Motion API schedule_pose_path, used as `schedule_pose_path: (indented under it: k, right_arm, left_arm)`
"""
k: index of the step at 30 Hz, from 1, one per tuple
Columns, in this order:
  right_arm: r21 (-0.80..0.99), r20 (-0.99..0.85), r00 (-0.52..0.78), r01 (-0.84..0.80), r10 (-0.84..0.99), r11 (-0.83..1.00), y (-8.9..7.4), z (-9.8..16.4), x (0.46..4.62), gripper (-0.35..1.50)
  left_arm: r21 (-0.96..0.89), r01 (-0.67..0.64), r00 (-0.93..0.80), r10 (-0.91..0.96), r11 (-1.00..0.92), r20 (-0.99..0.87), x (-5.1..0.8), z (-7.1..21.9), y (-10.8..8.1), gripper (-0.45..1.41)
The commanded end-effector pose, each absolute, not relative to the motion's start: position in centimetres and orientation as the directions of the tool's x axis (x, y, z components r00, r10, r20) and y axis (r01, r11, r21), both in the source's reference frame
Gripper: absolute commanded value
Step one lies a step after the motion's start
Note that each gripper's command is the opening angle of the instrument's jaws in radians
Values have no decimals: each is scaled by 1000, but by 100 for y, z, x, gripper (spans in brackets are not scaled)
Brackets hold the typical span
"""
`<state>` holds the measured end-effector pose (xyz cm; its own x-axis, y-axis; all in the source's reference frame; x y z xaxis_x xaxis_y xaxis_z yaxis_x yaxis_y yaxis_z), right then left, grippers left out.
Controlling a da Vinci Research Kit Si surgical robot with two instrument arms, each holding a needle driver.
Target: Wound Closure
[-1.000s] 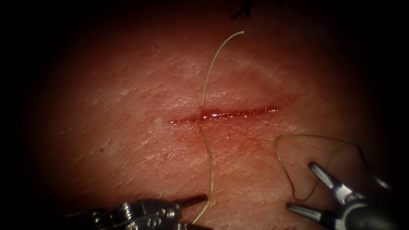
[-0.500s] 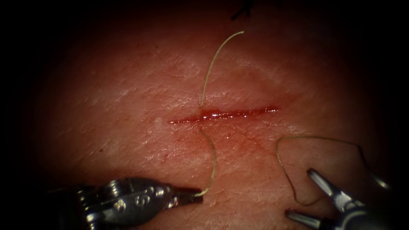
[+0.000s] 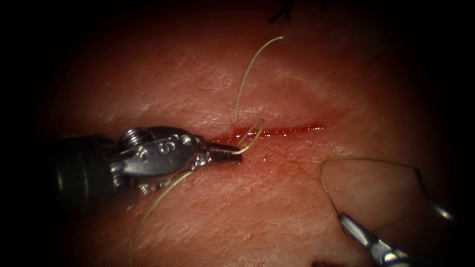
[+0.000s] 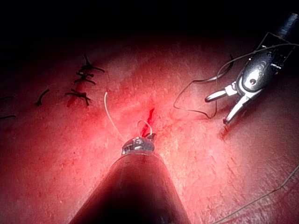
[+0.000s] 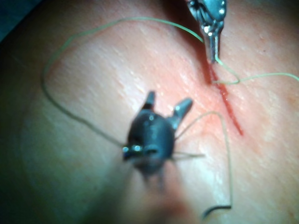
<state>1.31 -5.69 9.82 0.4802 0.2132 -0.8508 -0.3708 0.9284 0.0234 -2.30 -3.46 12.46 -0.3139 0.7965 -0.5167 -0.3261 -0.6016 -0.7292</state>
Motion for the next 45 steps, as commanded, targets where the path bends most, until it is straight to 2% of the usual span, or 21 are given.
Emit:
schedule_pose_path:
  k: [1, 9, 15, 20, 21, 37, 41, 45]
  right_arm:
    - [28, -854, 475, -363, 211, 931, -566, 988, 144, 141]
    - [7, -874, 458, -317, 160, 948, -555, 991, 181, 136]
    - [28, -888, 431, -298, 160, 954, -545, 1001, 214, 121]
    - [-2, -896, 428, -269, 117, 963, -535, 1013, 239, 99]
    - [-26, -895, 435, -261, 93, 965, -534, 1015, 241, 94]
    - [-116, -876, 483, -203, -4, 972, -508, 1019, 233, 83]
    - [-157, -853, 520, -165, -49, 974, -496, 1029, 235, 74]
    - [-197, -821, 564, -125, -94, 973, -480, 1043, 234, 57]
  left_arm:
    - [-744, -317, -290, 807, -588, -514, -234, 1254, -341, -45]
    - [-852, -219, -150, 879, -475, -452, -243, 1274, -313, -45]
    - [-887, -161, -110, 901, -432, -419, -253, 1278, -307, -45]
    - [-892, -142, -118, 902, -430, -416, -254, 1279, -306, -45]
    - [-892, -139, -120, 901, -431, -417, -253, 1278, -306, -45]
    - [-877, -165, -232, 882, -451, -410, -220, 1274, -343, -45]
    - [-875, -187, -262, 881, -447, -394, -221, 1273, -344, -45]
    - [-860, -208, -297, 868, -465, -398, -221, 1272, -345, -45]
